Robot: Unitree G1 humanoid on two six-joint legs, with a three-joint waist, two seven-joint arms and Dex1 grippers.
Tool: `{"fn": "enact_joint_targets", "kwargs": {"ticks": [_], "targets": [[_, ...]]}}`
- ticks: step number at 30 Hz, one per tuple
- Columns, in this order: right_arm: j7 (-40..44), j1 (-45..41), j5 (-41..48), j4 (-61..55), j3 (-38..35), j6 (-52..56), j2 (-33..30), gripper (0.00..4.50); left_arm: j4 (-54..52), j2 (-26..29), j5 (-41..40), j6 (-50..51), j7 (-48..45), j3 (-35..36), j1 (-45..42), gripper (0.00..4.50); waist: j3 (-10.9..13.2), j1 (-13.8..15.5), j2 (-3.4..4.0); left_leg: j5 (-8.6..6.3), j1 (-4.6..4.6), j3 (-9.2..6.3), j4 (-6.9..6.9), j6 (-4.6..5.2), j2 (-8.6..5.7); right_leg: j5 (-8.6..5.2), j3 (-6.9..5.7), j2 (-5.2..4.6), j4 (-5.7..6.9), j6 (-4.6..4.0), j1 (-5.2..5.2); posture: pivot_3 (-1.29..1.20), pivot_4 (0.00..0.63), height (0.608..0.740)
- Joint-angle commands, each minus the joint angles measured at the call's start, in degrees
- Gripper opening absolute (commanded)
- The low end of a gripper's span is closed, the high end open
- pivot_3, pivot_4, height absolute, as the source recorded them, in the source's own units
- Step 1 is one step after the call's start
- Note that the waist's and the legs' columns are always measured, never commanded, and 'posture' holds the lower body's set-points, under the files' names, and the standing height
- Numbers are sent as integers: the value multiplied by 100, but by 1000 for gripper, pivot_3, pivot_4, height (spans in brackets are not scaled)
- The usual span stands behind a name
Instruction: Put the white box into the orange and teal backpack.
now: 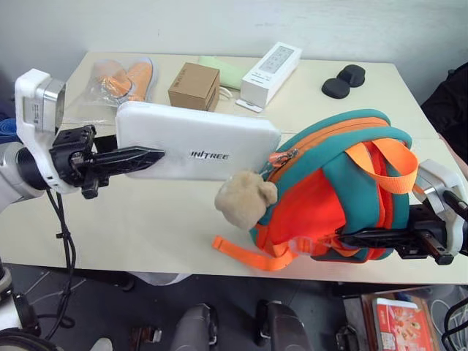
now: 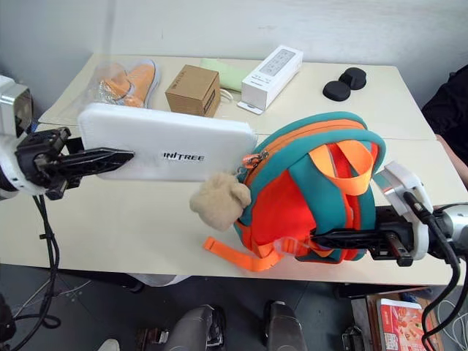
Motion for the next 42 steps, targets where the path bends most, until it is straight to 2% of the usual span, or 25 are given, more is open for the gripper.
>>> {"fn": "enact_joint_targets", "kwargs": {"ticks": [1,14,22,24,27,30,37,42], "targets": [[-8,-71,52,-27,-123,-193,13,36,-243,219,-579,132,-19,411,33,1309,0,-1,0,0,0,0,0,0,0,0,0,0,0,-1,0,0,150,740],[90,-449,-20,360,160,-309,-62,36,-523,931,-914,309,-295,1466,1176,1309,2,-16,4,-5,0,-4,-4,-9,4,-8,-2,0,0,-14,-5,0,150,740],[194,-677,-154,539,363,-356,-72,36,-956,911,-1116,258,-343,1712,1784,1309,4,-11,8,-10,0,-8,-6,-18,9,-12,1,-4,-1,-22,-11,0,150,740],[200,-718,-138,550,379,-334,-66,36,-1013,878,-1063,152,-296,1659,1822,1309,5,-14,9,-11,0,-9,-8,-19,9,-14,1,-5,0,-25,-12,0,150,740],[178,-773,-98,526,393,-292,-53,36,-1123,640,-404,-428,56,1100,1683,1309,5,-8,13,-12,0,-8,-10,-20,9,-14,1,-7,-1,-26,-14,0,150,740],[213,-717,-45,487,339,-227,-90,36,-1049,548,-207,-699,140,942,1604,1309,5,-7,15,-12,0,-8,-10,-20,9,-14,0,-8,0,-26,-13,0,150,740],[317,-558,86,328,255,-147,-135,36,-646,503,-454,-791,142,715,1099,1309,5,-6,15,-14,-3,-8,-12,-16,8,-14,-2,-7,-2,-26,-14,0,150,740],[159,-686,123,250,413,-181,16,36,-477,208,-515,-845,87,-11,432,1309,5,6,15,-12,-1,-8,-10,-14,7,-13,-4,-6,1,-24,-9,0,150,740]]}}
